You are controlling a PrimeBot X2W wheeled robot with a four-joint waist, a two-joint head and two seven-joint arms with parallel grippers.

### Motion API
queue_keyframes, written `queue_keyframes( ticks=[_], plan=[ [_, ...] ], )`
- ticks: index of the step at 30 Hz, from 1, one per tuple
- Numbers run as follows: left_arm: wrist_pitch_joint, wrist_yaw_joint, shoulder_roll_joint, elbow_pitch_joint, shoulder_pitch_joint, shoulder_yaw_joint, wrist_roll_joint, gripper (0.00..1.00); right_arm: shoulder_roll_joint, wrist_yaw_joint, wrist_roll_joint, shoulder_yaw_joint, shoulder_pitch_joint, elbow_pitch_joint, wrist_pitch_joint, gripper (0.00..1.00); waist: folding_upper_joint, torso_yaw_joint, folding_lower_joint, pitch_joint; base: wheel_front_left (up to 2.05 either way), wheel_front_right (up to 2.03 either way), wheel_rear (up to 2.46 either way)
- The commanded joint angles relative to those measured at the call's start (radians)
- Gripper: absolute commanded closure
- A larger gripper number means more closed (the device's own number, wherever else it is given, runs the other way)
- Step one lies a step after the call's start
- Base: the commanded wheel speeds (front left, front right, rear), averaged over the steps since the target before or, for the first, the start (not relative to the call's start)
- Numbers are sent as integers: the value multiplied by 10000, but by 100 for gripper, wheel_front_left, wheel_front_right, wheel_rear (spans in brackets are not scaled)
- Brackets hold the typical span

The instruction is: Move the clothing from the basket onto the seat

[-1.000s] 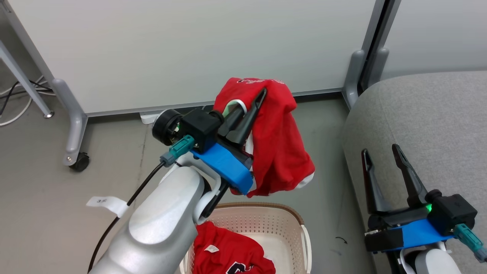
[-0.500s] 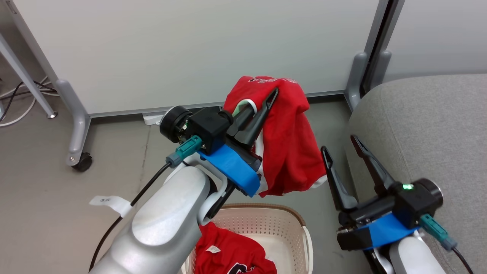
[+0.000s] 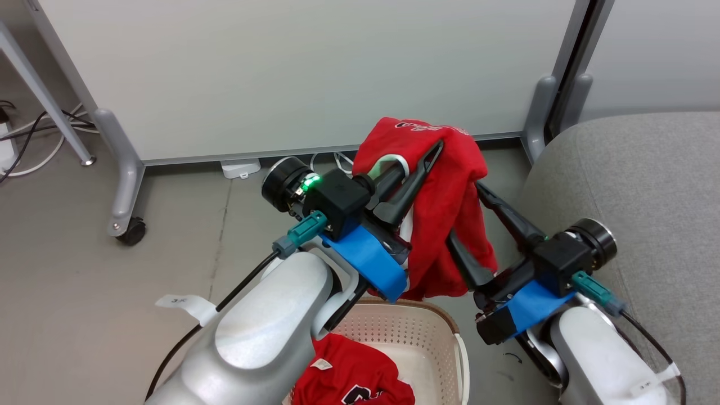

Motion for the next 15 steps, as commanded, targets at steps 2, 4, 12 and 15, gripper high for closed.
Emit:
queue_keyframes(
  ticks=[2,4,12,15],
  plan=[
    [-91,19,-28,-38,-178,-88,6,100,-183,5,431,531,-435,463,-7,0,-1,31,0,-3,0,0,0],
    [-101,19,-32,-39,-177,-124,7,100,-231,5,542,673,-514,629,-7,0,-1,39,0,-5,0,0,0],
    [-186,10,-59,-74,-169,-342,-53,100,-250,5,1348,1416,-905,1351,-7,100,-1,127,0,-31,0,0,0],
    [-200,9,-32,-67,-102,-380,-70,100,-206,5,1444,1501,-880,1403,-7,100,-1,132,0,-25,0,0,0]
  ],
)
